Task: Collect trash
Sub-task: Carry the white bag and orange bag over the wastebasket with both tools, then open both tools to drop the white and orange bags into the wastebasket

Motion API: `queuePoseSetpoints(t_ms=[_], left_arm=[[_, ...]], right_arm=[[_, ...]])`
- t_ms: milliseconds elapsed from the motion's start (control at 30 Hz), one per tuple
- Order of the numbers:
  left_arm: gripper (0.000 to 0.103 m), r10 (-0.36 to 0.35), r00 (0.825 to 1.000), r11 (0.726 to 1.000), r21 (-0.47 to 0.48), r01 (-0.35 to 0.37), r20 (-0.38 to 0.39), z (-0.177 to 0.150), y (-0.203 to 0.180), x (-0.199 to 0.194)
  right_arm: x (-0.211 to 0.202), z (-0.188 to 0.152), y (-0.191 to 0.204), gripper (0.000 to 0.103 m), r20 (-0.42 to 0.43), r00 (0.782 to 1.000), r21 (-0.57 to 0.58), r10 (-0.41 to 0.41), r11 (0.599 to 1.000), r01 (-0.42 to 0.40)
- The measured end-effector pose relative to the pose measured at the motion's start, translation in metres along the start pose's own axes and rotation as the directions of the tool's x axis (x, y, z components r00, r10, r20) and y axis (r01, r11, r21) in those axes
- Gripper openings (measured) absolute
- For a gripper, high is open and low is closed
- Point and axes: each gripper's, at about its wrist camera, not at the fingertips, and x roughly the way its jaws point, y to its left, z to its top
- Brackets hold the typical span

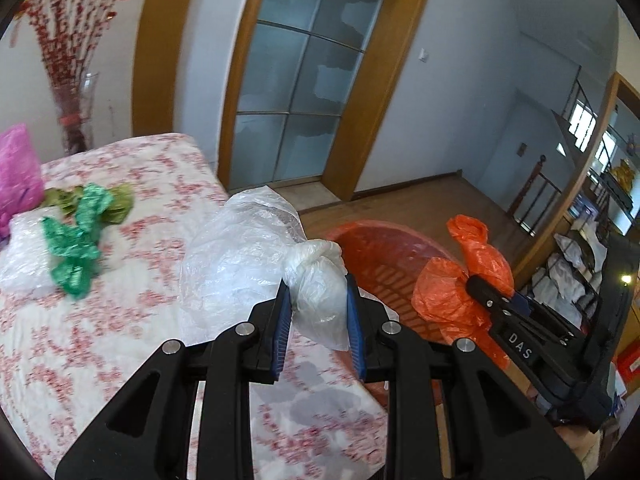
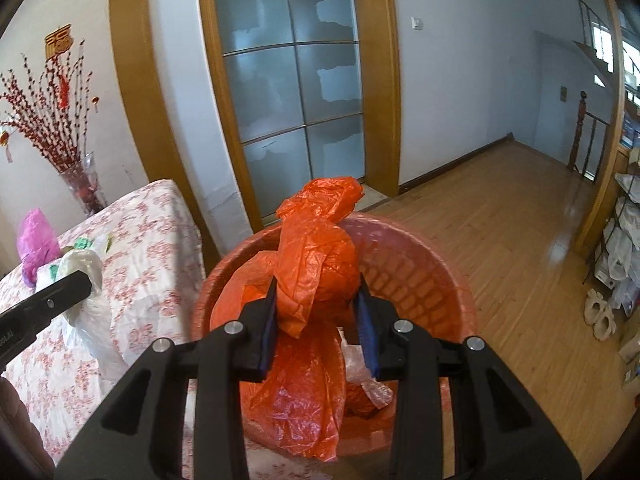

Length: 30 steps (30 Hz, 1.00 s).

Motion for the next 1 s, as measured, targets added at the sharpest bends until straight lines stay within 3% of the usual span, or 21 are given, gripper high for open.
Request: queuePoseSetpoints(t_ms=[467,1000], left_arm=[[0.025,-0.059,0.996,0.996,0.066,0.063,-0.066,-0.005,-0.041,0.039],[0.027,-0.088,0.989,0.992,0.075,0.097,-0.123,-0.010,-0.053,0.062]], right_arm=[[0.018,0.002,-0.033,0.035,-0.006,0.999,0.055,-0.042,0.998,0.042],[0.028,0.004,-0.043,0.039,-0.004,0.999,0.091,-0.047,0.995,0.048]])
